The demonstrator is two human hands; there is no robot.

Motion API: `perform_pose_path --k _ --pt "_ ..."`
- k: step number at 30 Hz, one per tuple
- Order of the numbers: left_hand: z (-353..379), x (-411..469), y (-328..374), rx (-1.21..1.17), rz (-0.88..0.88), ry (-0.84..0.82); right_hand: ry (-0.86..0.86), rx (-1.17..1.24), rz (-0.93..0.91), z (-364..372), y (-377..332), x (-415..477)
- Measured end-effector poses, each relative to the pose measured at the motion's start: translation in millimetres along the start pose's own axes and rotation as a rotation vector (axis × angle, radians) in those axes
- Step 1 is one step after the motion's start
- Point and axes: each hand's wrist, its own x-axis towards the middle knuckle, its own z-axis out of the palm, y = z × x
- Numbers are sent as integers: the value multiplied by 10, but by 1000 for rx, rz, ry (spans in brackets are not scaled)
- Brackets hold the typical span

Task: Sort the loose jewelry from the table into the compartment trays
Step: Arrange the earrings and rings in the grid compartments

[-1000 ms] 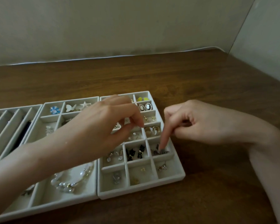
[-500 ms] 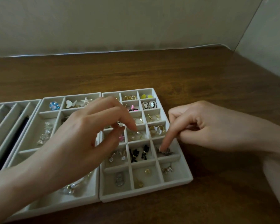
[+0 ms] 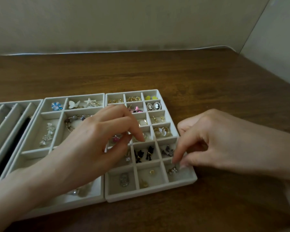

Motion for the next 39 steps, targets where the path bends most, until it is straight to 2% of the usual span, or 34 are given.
perform_pose_path --k 5,10,15,26,30,34,39 --pt "-16 -26 17 17 60 -26 213 -201 -38 298 -66 -133" --pt "11 -64 95 -3 107 -90 398 -165 -10 503 -55 -194" --pt "39 -78 143 20 147 -131 408 -160 32 527 -104 -178" --pt "41 -84 109 -6 154 -132 458 -310 147 558 -212 -153" --pt "41 -83 104 -3 156 -127 461 -209 168 517 -184 -164" --pt "41 -83 116 -5 161 -115 451 39 203 480 -147 -184" --pt "44 -87 119 -8 160 -113 435 -11 260 529 -178 -183"
